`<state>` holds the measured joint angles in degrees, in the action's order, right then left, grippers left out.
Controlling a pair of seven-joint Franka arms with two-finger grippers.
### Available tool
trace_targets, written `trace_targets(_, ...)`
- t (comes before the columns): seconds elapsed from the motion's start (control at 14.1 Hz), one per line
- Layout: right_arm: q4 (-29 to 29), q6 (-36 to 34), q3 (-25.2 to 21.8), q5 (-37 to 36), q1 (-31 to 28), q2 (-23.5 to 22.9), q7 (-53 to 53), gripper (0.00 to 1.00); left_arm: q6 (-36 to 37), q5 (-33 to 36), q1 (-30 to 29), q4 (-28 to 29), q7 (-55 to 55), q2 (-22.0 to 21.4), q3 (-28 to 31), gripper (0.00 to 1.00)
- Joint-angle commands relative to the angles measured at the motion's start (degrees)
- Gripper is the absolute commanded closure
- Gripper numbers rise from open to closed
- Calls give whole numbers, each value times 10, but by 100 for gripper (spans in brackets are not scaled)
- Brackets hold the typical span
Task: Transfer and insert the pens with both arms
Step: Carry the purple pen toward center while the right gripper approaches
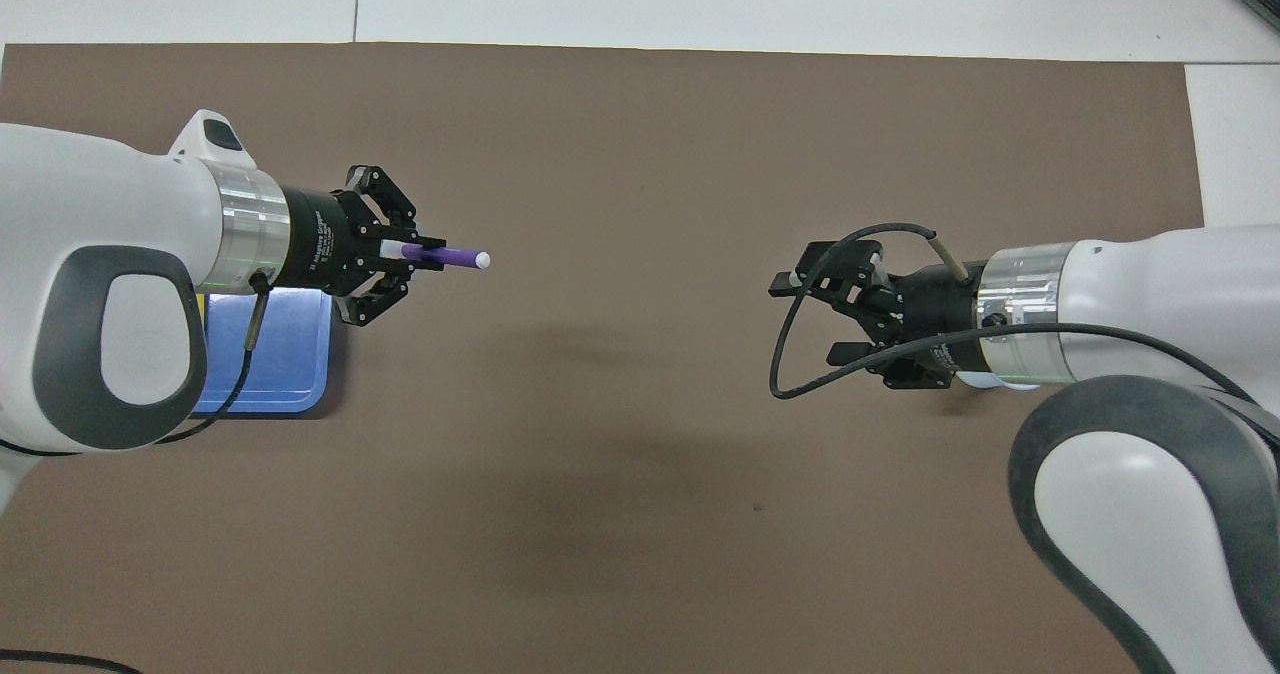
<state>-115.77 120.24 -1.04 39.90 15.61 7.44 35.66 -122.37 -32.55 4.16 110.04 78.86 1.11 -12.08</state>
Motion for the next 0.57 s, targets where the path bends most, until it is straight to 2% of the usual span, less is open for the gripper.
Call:
trace_targets(0.0,-17,51,1,29,29,14,20,0,-47,-52,22,90,36,-60,7,100)
trace_targets(0.14,-18,119,1,28,71,8,49,0,-51,-54,31,104,77,-72,7,100)
trace_targets(0.28,-18,143,1,28,93,-4,64,0,-53,-54,39,104,110,-73,7,100)
trace_targets(0.36,-17,158,1,28,109,-21,64,0,-53,-55,39,104,113,-74,7,100)
trace_targets(0.5,-17,232,1,29,158,-54,64,0,-54,-55,44,104,124,-78,7,100)
